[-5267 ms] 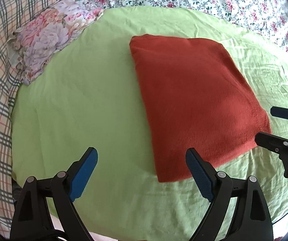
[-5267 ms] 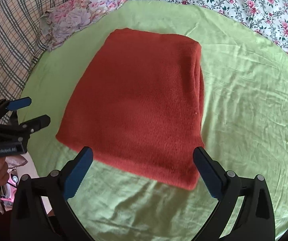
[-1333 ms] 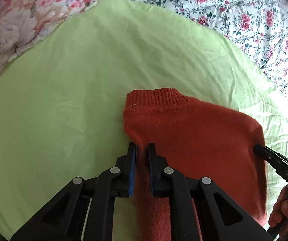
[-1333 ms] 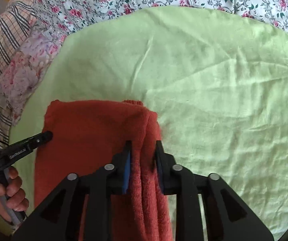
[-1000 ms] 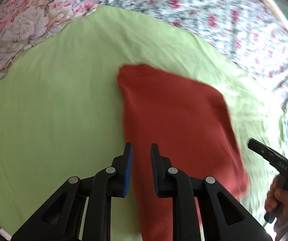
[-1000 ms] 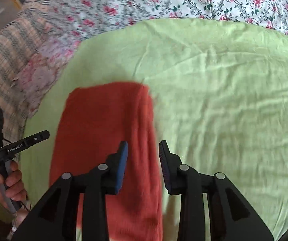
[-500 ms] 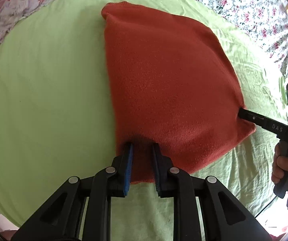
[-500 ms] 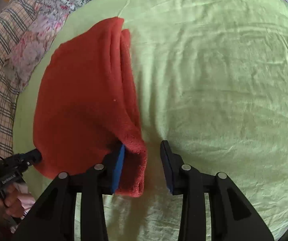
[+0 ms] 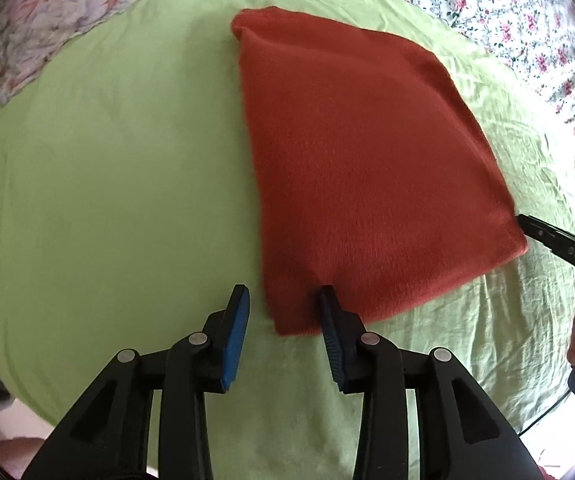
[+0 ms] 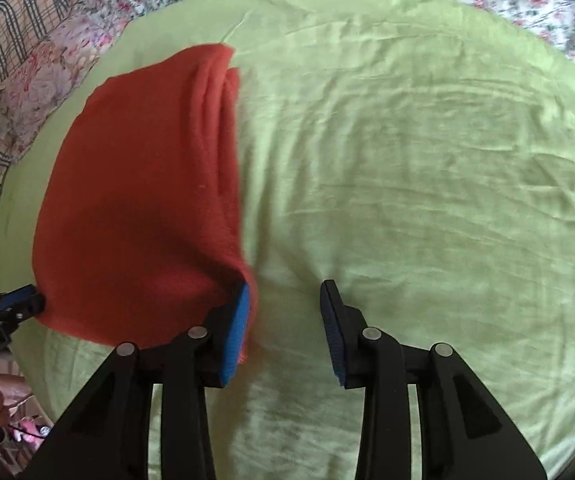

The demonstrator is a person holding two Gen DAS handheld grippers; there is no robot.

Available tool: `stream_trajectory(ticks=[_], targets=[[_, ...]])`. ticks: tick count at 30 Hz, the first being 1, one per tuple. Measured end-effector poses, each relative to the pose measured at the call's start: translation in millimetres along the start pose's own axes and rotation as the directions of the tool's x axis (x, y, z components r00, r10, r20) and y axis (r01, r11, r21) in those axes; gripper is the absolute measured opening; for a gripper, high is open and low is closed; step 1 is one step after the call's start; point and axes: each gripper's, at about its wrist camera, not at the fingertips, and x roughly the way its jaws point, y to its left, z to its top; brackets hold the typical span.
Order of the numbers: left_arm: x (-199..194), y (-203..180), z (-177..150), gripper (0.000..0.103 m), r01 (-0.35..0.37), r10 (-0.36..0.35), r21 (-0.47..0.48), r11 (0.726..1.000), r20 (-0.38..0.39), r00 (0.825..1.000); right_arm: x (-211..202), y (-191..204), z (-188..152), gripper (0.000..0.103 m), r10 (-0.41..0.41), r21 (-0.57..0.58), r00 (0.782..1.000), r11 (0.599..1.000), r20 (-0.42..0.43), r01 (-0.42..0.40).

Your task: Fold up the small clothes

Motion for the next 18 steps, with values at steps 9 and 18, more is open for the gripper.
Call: stream_trajectory(ticks=[9, 18], targets=[[-30.3, -4.0, -30.6, 0.053, -0.067, 0.067, 0.013, 0.998, 0.014, 0.998, -40.7, 10.5, -17.0, 0.039, 0.184, -0.015, 0.981, 0.983, 0.055, -0.183], [-35.5, -17.2, -52.1, 0.064, -0.137, 0.13, 0.193, 0.972, 0.047, 0.99, -50.9, 55.1, -55.2, 0.07, 0.246, -0.14, 0.969, 0.96, -0.006, -0.244]])
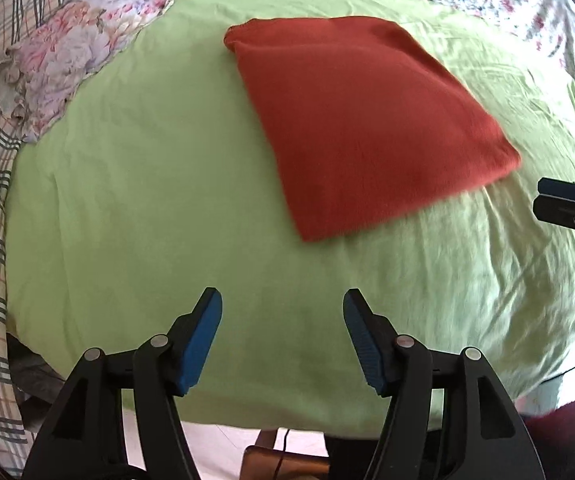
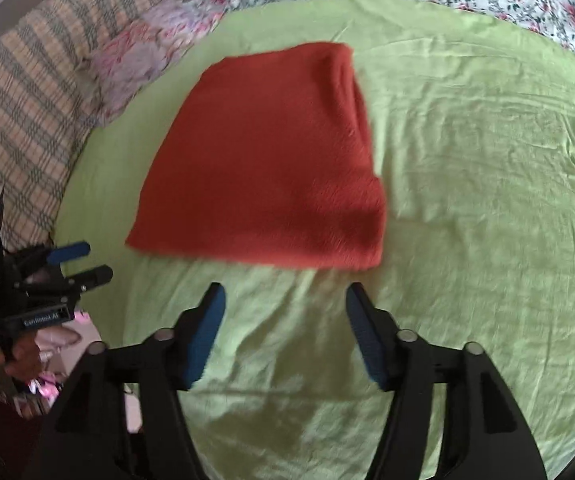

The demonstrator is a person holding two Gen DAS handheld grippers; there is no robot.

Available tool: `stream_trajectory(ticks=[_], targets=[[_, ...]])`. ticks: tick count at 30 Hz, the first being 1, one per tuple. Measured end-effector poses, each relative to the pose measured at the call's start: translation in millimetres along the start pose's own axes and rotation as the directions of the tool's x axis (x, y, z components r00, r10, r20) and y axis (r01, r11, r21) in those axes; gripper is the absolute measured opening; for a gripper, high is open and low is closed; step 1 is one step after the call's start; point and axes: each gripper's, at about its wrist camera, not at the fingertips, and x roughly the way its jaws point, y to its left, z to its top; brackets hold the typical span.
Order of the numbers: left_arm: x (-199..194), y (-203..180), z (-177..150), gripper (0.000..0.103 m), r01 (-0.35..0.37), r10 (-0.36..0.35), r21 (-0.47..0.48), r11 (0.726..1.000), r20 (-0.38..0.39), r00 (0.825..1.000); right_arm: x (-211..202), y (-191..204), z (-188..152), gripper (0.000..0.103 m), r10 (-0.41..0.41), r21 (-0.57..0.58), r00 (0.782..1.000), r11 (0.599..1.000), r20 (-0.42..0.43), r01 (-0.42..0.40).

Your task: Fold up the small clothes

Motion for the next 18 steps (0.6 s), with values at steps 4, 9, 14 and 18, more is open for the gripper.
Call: stream_trajectory(ticks=[4, 9, 14, 18], targets=[[-1.9, 5.7, -12.0, 0.071, 0.002, -0.002, -0.013, 1.0, -0.007, 1.0, -2.1, 13.8, -13.2, 0.076, -0.008, -0.054, 0.999, 0.999, -0.032, 0.006], [1.6, 8.9, 6.2, 0.074, 0.013, -0.013, -0.031, 0.999, -0.003, 1.0, -5.8, 19.8, -5.8, 0.085, -0.011, -0.085, 1.0, 0.996, -0.024, 0.009], [2.8, 6.9, 40.8, 0.082, 0.014, -0.013, -0.036, 0.999, 0.028, 1.0, -2.4, 20.1, 27.3, 0.091, -0.021, -0.079, 0.999, 0.997, 0.027, 0.023], [5.3, 3.6, 66.6, 0.083, 0.008, -0.005, -0.058, 0.998, 0.041, 0.999, 12.4, 19.6, 47.6, 0.097, -0.047, -0.064, 0.998, 0.997, 0.034, 0.049]])
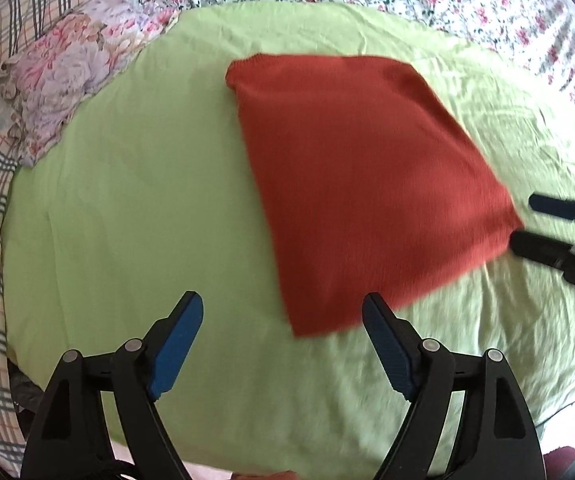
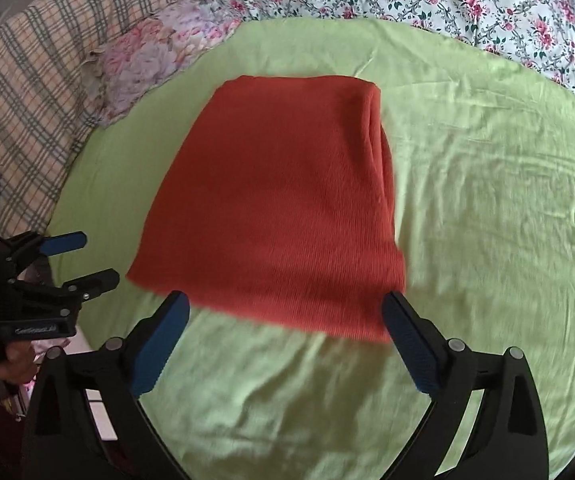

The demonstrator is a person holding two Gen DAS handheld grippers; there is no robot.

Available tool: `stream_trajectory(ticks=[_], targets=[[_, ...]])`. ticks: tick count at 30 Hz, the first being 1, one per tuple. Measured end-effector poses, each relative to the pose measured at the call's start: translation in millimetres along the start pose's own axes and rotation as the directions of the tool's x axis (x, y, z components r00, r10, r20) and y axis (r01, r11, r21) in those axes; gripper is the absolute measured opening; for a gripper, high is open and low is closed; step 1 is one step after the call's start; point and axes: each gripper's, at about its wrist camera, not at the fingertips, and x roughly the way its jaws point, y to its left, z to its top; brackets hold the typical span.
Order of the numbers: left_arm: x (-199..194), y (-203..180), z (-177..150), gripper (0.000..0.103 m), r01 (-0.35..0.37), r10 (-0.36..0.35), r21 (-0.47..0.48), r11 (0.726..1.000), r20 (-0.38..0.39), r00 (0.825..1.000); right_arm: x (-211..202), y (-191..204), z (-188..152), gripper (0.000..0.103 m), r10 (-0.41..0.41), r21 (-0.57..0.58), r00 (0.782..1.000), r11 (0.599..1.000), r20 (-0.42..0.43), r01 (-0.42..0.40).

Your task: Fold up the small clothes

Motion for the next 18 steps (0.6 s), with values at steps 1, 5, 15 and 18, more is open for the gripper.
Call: stream_trajectory(ticks=[1, 5, 15, 18], targets=[[0.8, -0.6, 5.0, 0.083, -0.001, 0.001, 0.0, 1.0, 0.005, 1.0, 4.9, 0.0, 4.0, 0.097, 0.002, 0.008, 1.0, 1.0, -0.01, -0.002], [4.9, -2.9, 13.8, 0.083, -0.018, 0.018, 0.01, 1.0, 0.018, 1.0, 11.4, 3.3, 10.3, 0.097, 0.001, 0.001, 1.0, 1.0, -0.019, -0.001], [21.5, 1.3, 26.5, 0.083, -0.009, 0.009, 0.013, 1.0, 0.0, 1.0, 12.8, 2.3, 20.3, 0.097, -0.029, 0.009, 1.0, 1.0, -0.012, 0.029], [25.1, 0.0, 29.6, 0.083, -0.012, 0.012, 0.008, 1.0, -0.016, 1.0, 14.1, -1.4, 22.7, 0.097, -0.034, 0.035, 0.999, 0.999, -0.007, 0.035]])
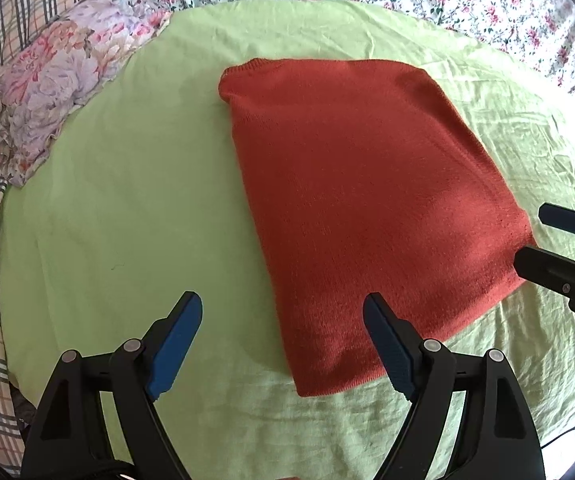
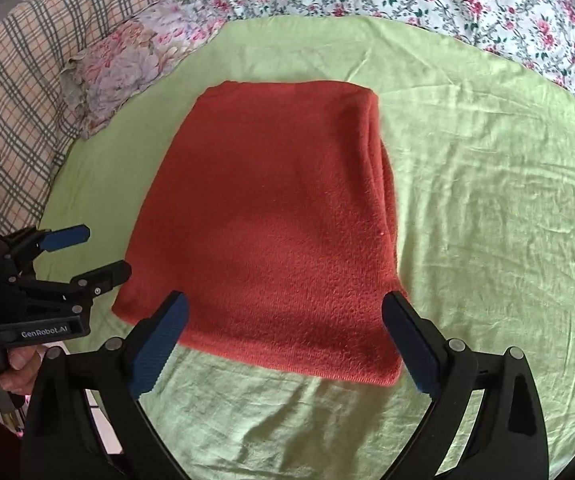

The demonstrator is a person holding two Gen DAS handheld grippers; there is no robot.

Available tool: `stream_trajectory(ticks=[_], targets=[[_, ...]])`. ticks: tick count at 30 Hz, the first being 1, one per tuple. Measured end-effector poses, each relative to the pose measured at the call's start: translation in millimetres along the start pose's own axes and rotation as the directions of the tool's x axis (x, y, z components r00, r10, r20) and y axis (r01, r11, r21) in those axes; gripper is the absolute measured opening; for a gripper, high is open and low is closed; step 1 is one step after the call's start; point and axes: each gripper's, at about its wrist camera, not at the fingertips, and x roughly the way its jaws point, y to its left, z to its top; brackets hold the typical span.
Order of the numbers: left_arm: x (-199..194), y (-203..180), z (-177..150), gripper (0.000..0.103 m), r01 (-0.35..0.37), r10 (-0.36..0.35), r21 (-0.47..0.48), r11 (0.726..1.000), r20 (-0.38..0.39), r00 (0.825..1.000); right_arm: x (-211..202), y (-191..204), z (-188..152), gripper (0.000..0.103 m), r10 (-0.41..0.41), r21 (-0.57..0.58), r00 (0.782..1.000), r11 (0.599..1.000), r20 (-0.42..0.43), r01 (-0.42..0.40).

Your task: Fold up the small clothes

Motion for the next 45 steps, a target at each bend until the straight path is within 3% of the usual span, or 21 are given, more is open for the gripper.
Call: stream_trajectory(ticks=[23, 45], targets=[[-12.6, -16.9, 5.0, 0.084, -0.011, 0.011, 0.003, 1.0, 0.061, 0.998, 7.2, -12.0, 11.4, 0.098, 0.039, 0.026, 0.999, 0.999, 0.028, -0.04], [-9.9, -15.0, 9.8, 0.084, 0.006, -0.006, 0.003, 1.0, 0.064, 0.998, 10.1, -5.3, 18.3, 0.098, 0.06, 0.014, 0.997, 0.998, 0.039, -0.061]])
